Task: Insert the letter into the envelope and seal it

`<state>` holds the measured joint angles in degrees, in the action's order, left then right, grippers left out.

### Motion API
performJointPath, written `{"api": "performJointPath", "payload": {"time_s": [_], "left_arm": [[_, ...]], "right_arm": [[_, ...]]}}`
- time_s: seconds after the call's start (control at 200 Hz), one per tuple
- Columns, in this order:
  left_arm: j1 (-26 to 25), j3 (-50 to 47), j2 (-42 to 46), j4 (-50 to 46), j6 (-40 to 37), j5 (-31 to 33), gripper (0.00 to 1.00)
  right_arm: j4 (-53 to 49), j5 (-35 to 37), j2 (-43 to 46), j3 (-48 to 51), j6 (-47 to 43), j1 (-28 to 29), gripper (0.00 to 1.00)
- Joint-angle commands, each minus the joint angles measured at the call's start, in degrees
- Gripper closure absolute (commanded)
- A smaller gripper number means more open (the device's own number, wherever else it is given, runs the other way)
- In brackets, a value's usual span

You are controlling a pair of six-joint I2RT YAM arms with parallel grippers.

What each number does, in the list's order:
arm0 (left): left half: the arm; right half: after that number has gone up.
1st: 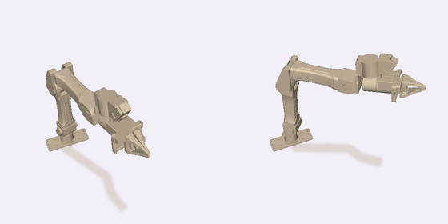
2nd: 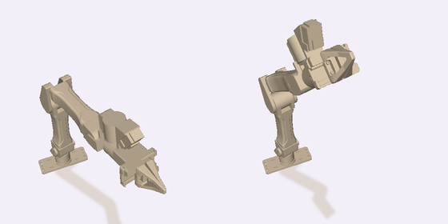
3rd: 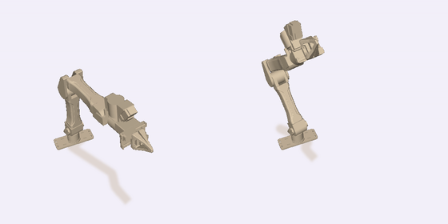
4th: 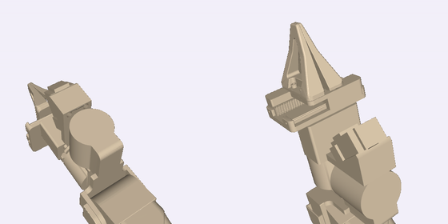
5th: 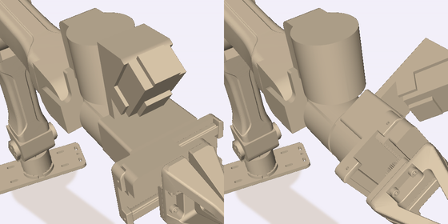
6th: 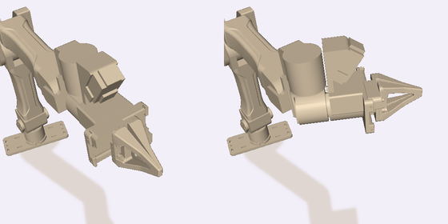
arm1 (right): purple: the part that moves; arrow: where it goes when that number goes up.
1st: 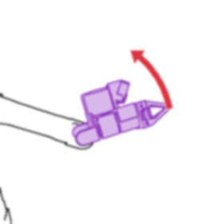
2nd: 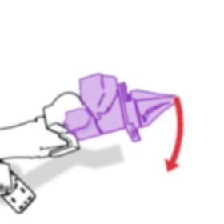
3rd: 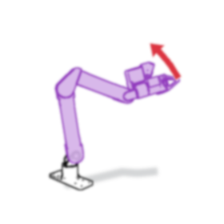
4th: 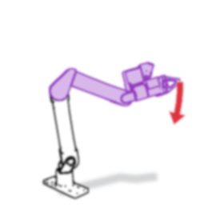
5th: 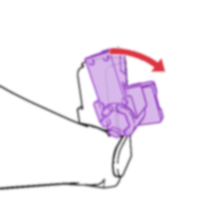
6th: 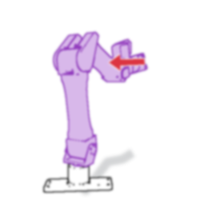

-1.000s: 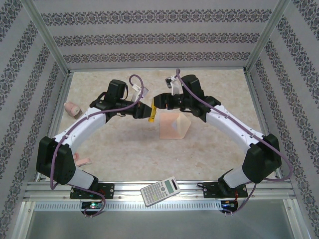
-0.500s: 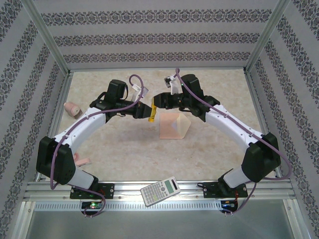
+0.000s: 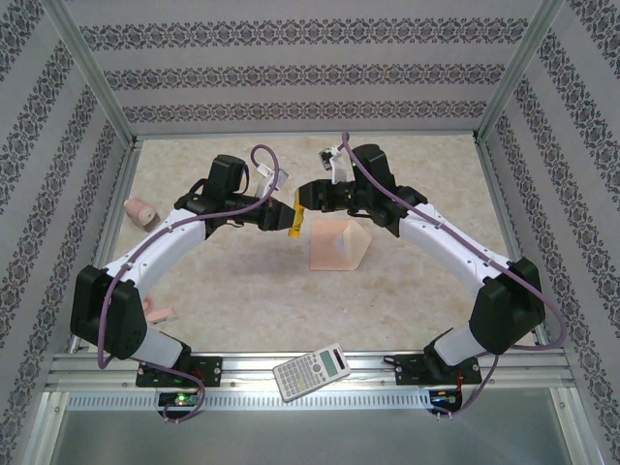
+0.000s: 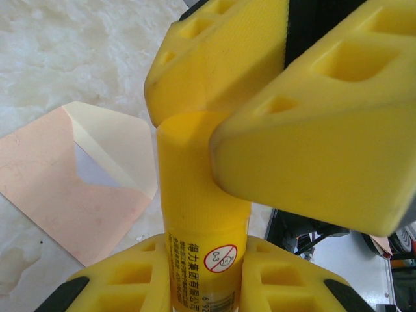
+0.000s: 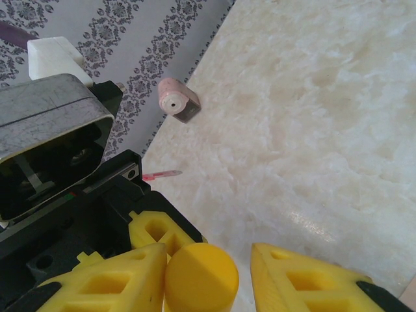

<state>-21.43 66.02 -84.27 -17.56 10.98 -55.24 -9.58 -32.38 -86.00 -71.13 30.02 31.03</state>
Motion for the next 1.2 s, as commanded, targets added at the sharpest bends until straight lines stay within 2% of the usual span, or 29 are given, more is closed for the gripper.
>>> {"api": "performJointPath", "payload": {"time_s": [0.0,0.245,0.655,0.674,0.749,1.194], "left_arm": [[-0.6,-0.3,1.5,2.1,0.6,-1.5,0.86],[-0.6,-0.7,1.6,3.0,1.2,-0.7,0.86],[-0.6,-1.1,1.6,2.8,1.0,0.2,0.86],[-0.7,-1.2,1.6,2.7,0.9,0.2,0.87],[-0.6,-1.6,1.6,2.2,0.5,0.8,1.0],[-0.7,-5.1,3.3,2.5,-0.5,1.8,1.0]], "right_arm": [[1.2,0.5,-0.6,0.2,0.5,0.4,0.61],[1.5,0.2,0.1,0.8,0.9,0.5,0.74],[2.3,1.7,0.6,1.9,1.8,0.4,0.84],[2.3,1.8,0.6,1.9,1.9,0.3,0.84],[2.4,1.9,0.6,1.7,2.2,0.0,0.85],[4.4,4.1,1.6,0.4,4.7,-2.8,0.91]]}}
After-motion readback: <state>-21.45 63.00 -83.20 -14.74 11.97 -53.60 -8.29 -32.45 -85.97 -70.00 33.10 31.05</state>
